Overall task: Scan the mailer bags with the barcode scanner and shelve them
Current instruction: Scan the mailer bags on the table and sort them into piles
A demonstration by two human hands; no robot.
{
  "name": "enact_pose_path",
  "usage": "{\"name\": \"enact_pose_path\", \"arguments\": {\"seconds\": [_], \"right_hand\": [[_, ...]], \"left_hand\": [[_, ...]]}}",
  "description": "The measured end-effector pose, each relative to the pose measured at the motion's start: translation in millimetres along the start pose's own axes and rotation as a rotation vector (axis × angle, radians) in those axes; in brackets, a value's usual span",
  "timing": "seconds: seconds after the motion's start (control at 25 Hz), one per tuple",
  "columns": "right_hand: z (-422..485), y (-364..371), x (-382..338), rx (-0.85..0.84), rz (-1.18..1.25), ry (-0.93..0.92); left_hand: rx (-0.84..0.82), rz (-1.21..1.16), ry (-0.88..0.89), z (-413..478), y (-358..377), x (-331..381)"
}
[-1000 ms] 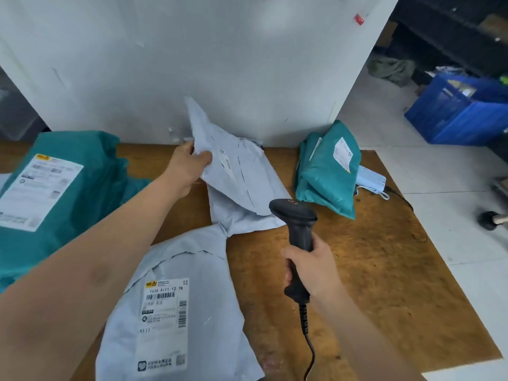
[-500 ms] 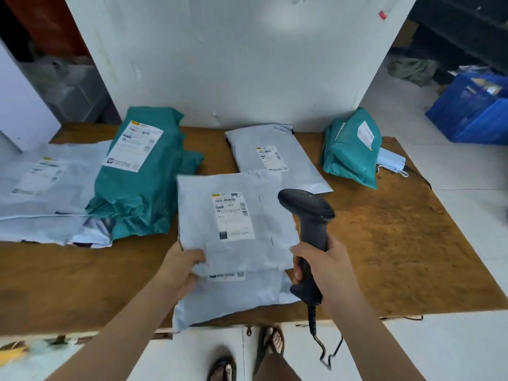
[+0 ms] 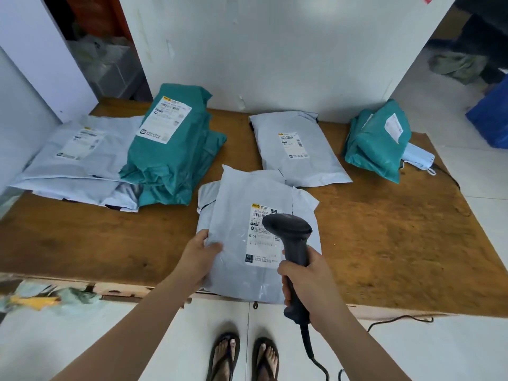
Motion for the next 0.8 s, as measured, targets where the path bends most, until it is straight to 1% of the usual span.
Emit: {"name": "enact_pose_path", "arguments": {"seconds": [0.04,0.28,0.8], "right_hand": [[-2,0,4,0.007,0.000,0.008],[-4,6,5,0.006,0.016,-0.012],[-2,12,4,-0.010,-0.002,0.023]], "left_hand": [[0.020,0.032,0.020,-1,1,-5],[0.081,0.044,0.096,1,0,-14],[0.106,0.076,0.044,3,3,-12]]}}
Point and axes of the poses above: each hand's wrist, its own z-axis towards the middle knuckle, its own y-axis out of the palm, x = y × z, the point moved 4 cm from there along z, towards the middle knuckle, and after that the axes turned 14 degrees about x, right-handed, at the moved point
